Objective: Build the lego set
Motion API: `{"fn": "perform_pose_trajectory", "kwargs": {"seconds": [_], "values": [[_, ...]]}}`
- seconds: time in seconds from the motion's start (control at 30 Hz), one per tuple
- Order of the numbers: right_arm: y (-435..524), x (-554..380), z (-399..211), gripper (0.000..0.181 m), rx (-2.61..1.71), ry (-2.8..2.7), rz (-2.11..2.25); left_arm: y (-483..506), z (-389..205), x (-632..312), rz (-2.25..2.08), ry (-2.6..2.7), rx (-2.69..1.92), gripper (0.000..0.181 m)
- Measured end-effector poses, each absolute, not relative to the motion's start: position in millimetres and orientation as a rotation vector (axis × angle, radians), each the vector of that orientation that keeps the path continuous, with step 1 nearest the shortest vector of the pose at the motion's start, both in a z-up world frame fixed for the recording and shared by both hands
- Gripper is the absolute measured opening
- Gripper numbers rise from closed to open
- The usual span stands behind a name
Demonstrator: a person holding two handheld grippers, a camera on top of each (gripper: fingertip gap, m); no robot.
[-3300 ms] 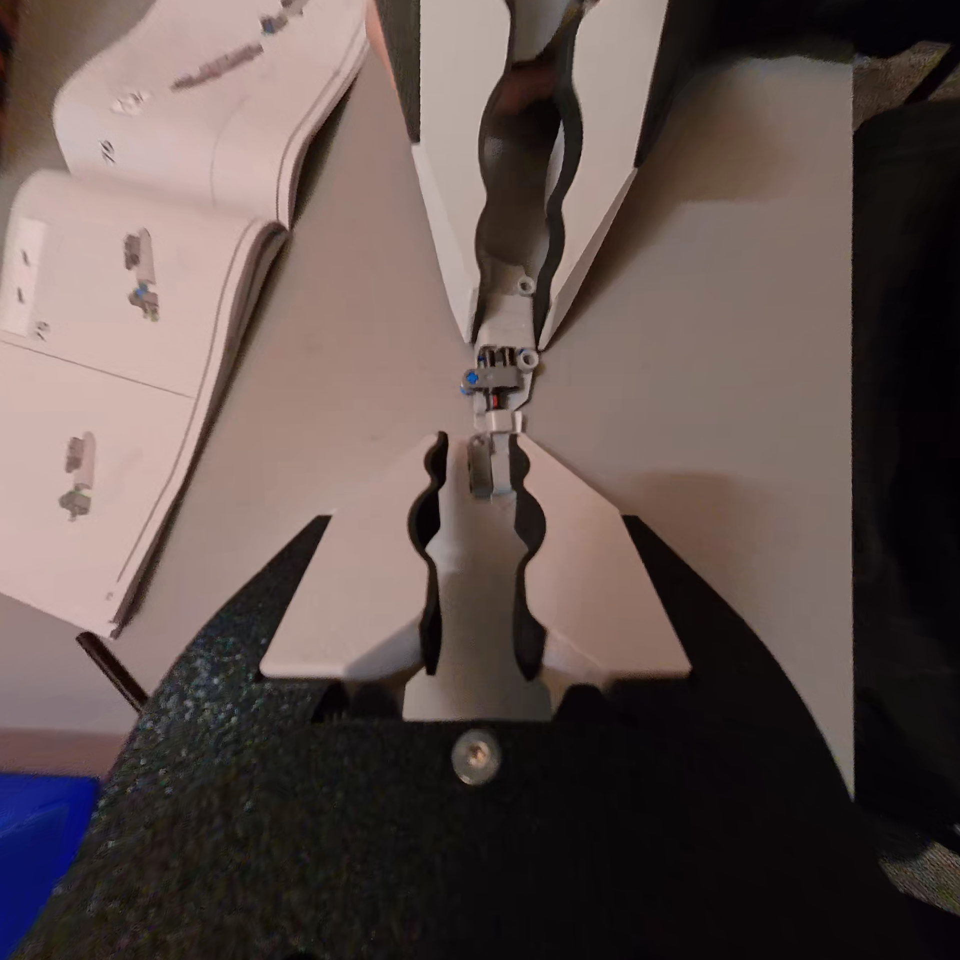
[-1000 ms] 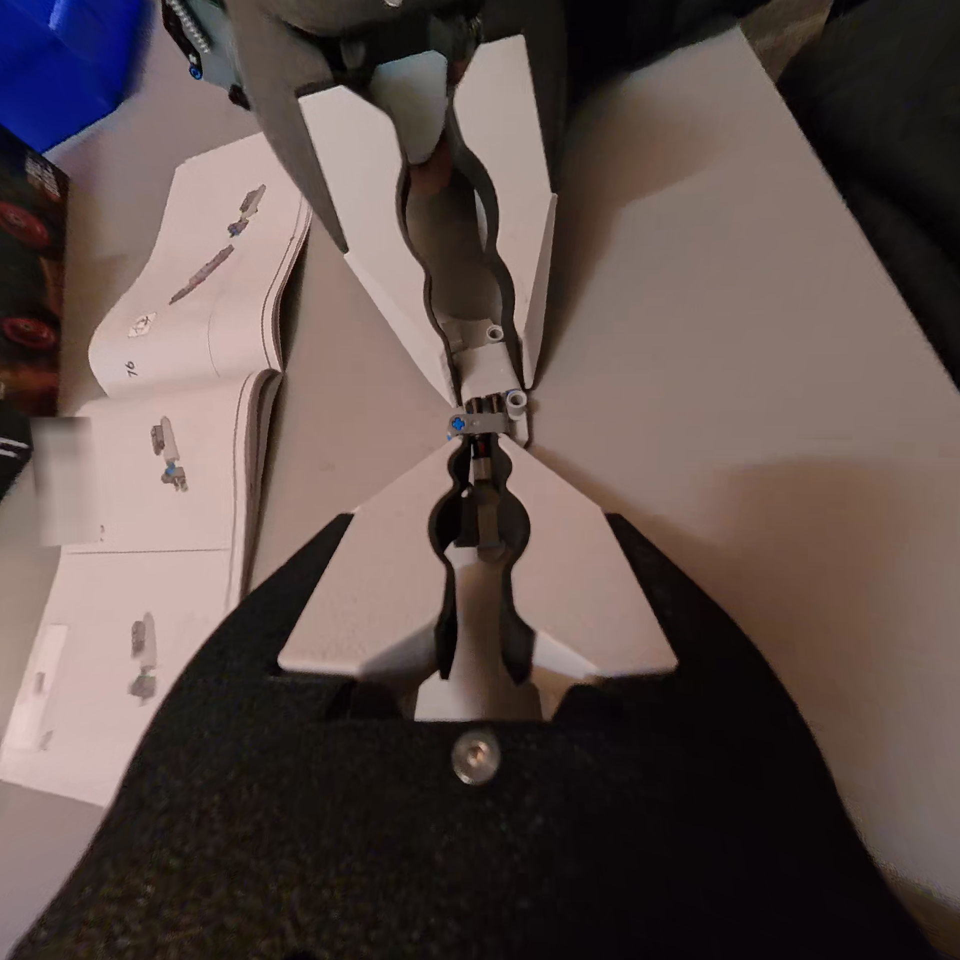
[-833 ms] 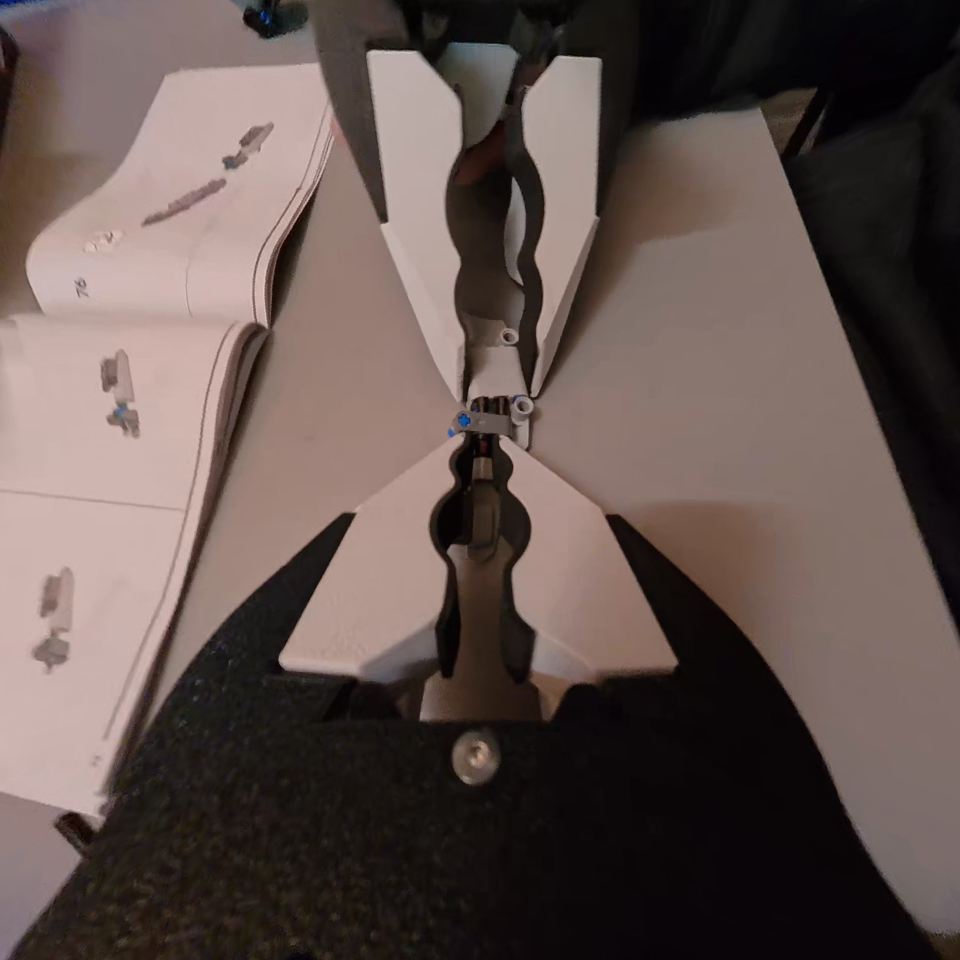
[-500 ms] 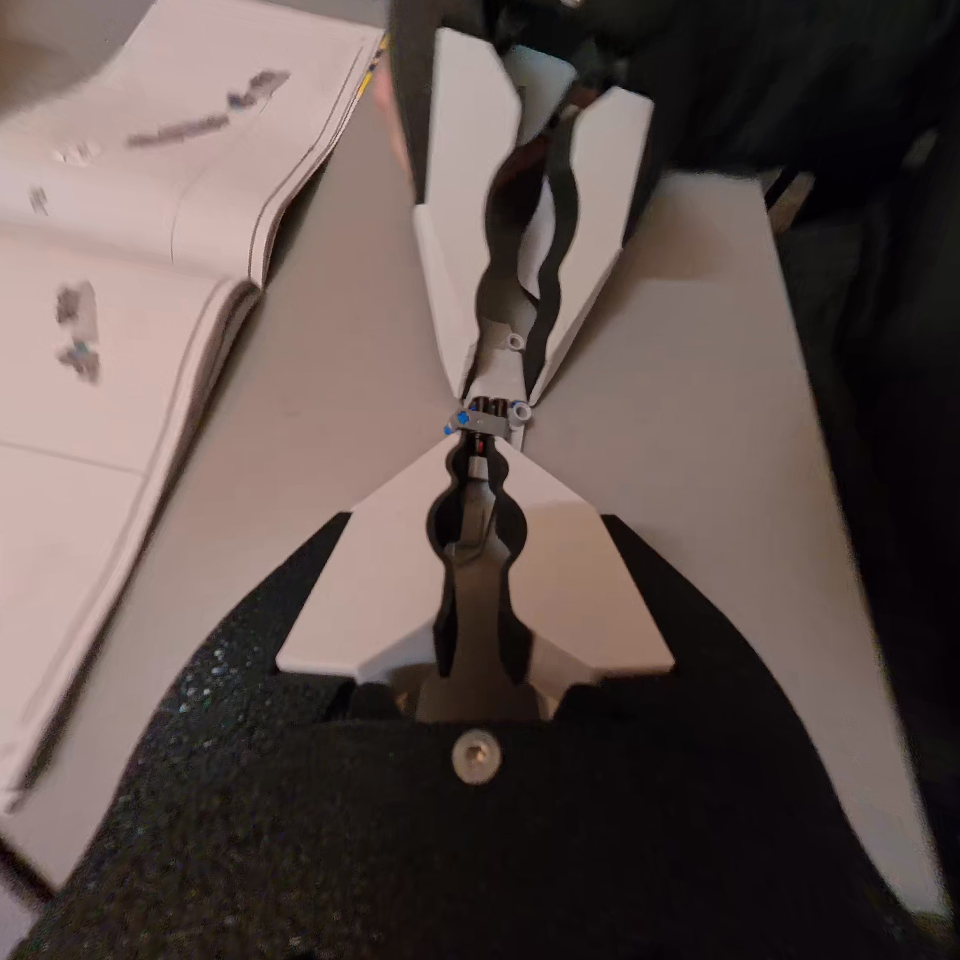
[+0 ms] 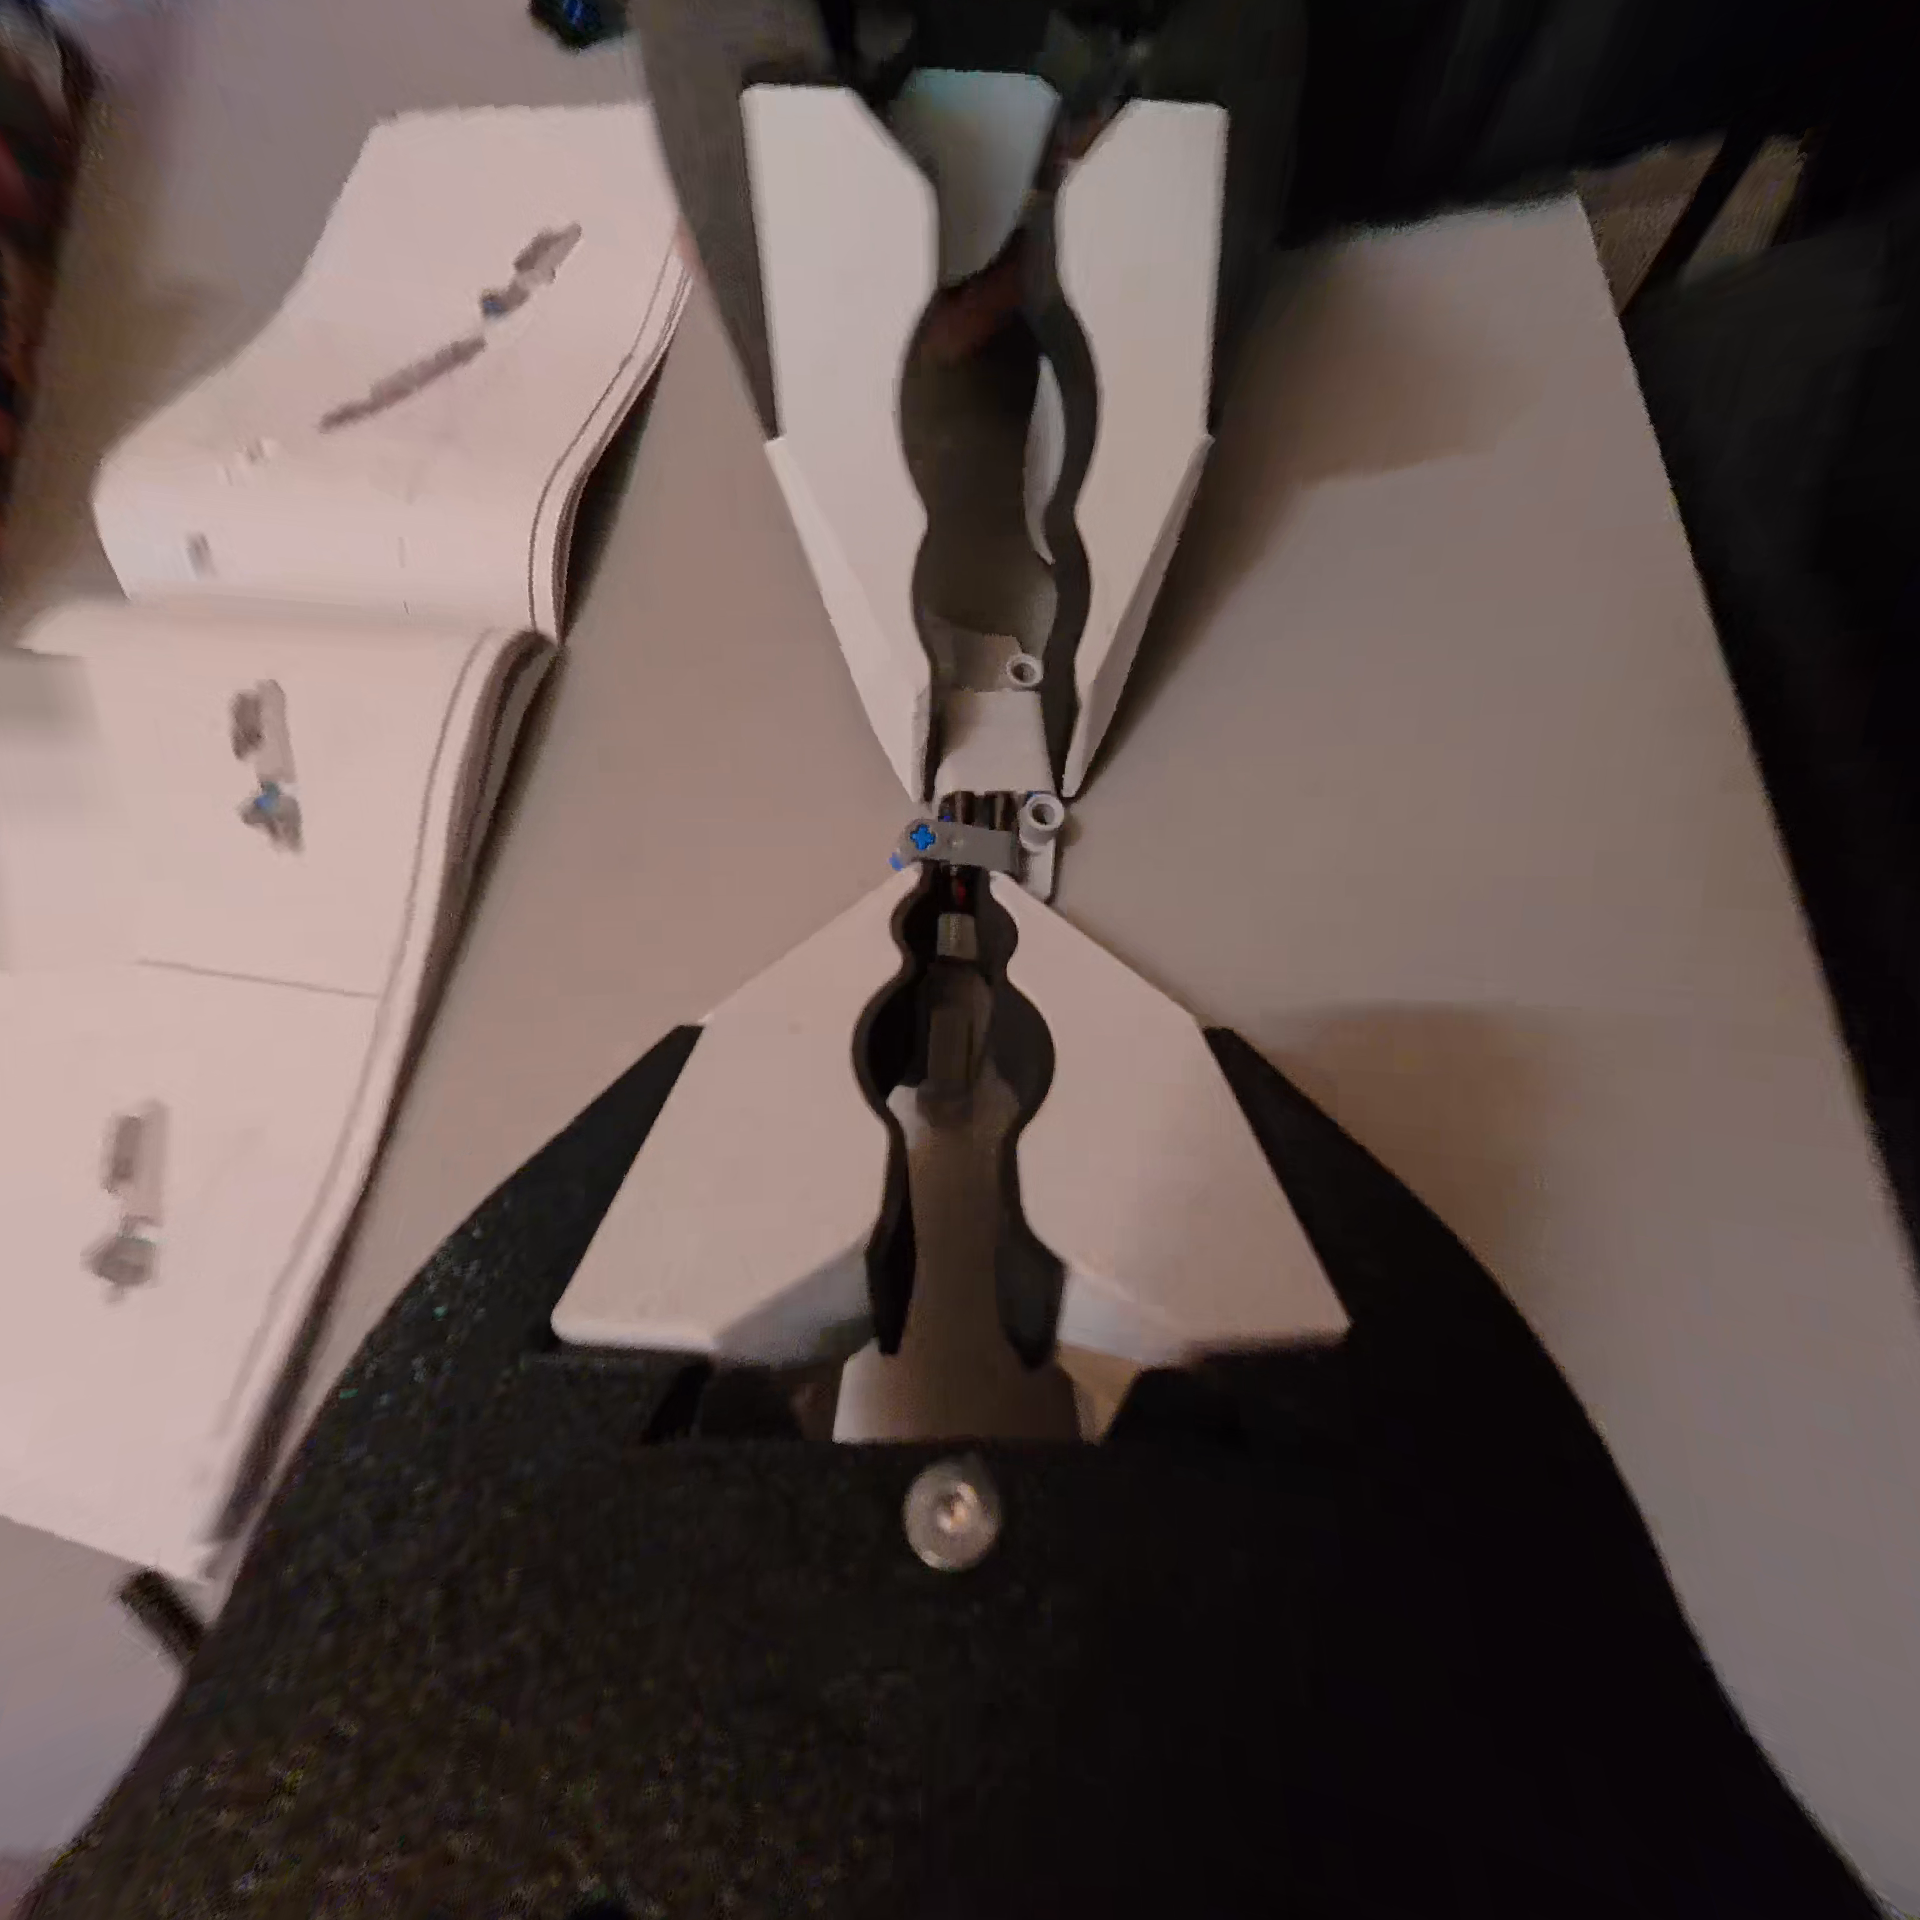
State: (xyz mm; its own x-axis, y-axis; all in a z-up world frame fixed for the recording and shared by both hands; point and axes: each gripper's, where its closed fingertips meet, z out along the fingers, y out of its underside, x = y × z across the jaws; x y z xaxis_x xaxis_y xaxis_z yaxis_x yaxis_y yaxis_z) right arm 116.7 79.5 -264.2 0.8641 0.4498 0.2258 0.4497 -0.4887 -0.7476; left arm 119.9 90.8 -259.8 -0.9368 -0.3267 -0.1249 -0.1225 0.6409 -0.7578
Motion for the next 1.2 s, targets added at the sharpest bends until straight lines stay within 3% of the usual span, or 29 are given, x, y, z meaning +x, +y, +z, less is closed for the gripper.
{"fn": "perform_pose_trajectory", "kwargs": {"seconds": [0.03,0.33,0.6,1.2], "values": [[79.5,116.8,-264.2,0.022,-2.149,-0.65,-0.003,90.6,-260.0,119.7,-1.216,2.638,-0.471,0.002],[80.0,118.1,-264.0,0.022,-2.151,-0.641,-0.008,90.5,-258.9,120.6,-1.466,2.667,-1.089,0.002],[80.1,118.3,-264.1,0.022,-2.153,-0.639,0.005,91.8,-260.1,120.2,-1.245,2.628,-0.481,0.004],[80.0,118.0,-263.9,0.022,-2.148,-0.643,-0.002,92.6,-259.8,121.5,-1.204,2.588,-0.378,0.009]]}}
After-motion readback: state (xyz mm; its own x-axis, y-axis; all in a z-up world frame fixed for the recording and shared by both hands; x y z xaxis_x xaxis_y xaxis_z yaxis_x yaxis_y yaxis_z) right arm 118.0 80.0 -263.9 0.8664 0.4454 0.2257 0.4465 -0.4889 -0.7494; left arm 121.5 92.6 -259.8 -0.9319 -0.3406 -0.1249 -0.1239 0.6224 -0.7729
